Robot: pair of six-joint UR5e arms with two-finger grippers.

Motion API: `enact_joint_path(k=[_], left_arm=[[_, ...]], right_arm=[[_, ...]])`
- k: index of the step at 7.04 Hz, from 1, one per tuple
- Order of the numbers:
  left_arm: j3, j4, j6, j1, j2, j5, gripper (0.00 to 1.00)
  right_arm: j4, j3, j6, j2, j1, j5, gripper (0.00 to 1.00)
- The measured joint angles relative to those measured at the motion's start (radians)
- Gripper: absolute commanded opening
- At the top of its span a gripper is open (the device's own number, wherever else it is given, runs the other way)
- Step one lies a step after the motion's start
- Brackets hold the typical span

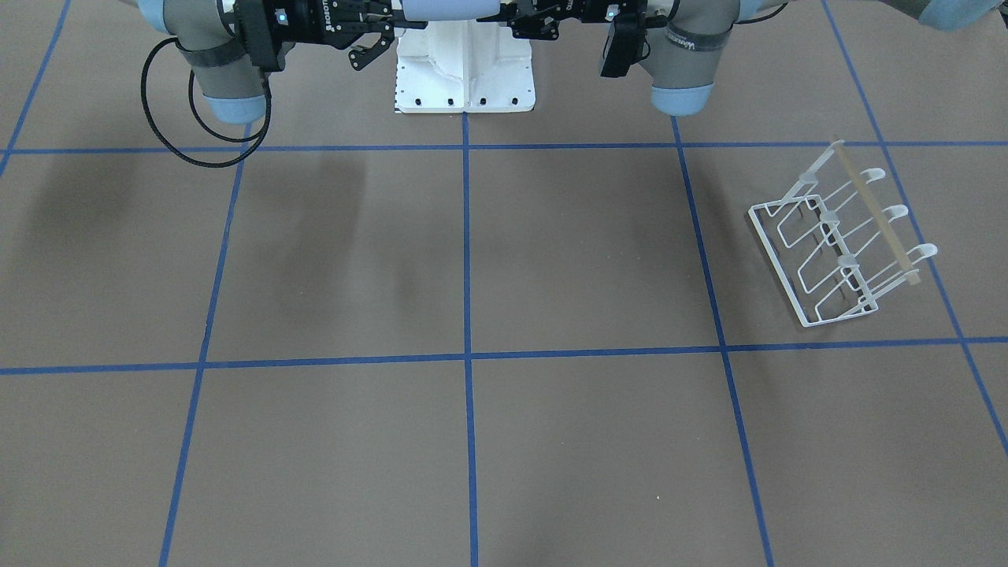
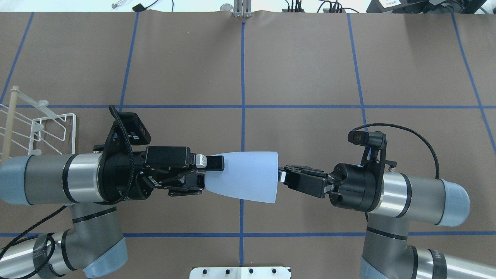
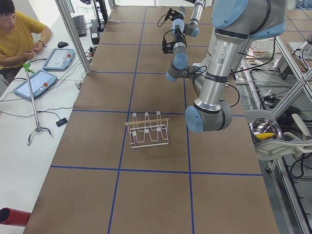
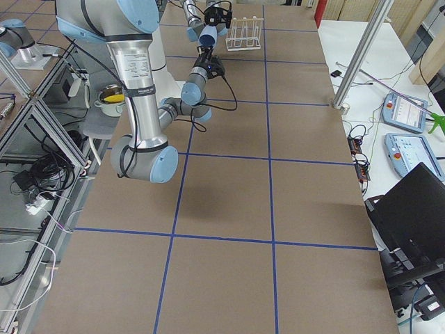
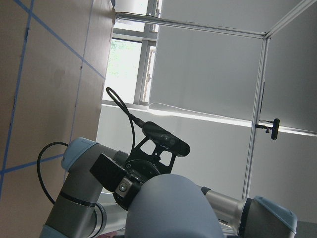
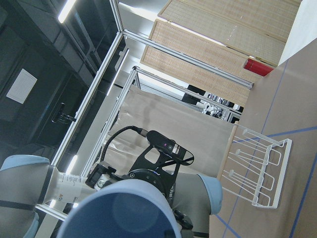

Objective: Hang cup on cup holder
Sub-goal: 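Close the left gripper on the cup's base held out by the right gripper, then open the right gripper and withdraw it from the cup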

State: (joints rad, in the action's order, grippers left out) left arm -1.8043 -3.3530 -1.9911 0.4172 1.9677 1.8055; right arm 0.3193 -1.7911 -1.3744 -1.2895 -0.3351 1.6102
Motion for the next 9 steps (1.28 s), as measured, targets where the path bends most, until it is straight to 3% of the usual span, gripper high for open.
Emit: enact_joint_path(k=[3, 6, 8, 9], left_arm=[[0.014, -0.028, -0.001, 0.000, -0.005, 0.001, 0.08], [0.011, -0.054, 0.002, 0.001, -0.011, 0.002, 0.07], [0.009, -0.057, 0.011, 0.007, -0.013, 0.001, 0.04], [0.009, -0.054, 0.013, 0.019, -0.014, -0.001, 0.03]], right_arm=[[0.001, -0.005, -0.001, -0.012, -0.011, 0.001, 1.00], [-0.009, 0.002, -0.013, -0.127, -0.106, 0.030, 1.00], [-0.123, 0.010, -0.024, -0.210, -0.250, 0.122, 1.00], [-0.228, 0.025, -0.024, -0.230, -0.360, 0.231, 1.00]])
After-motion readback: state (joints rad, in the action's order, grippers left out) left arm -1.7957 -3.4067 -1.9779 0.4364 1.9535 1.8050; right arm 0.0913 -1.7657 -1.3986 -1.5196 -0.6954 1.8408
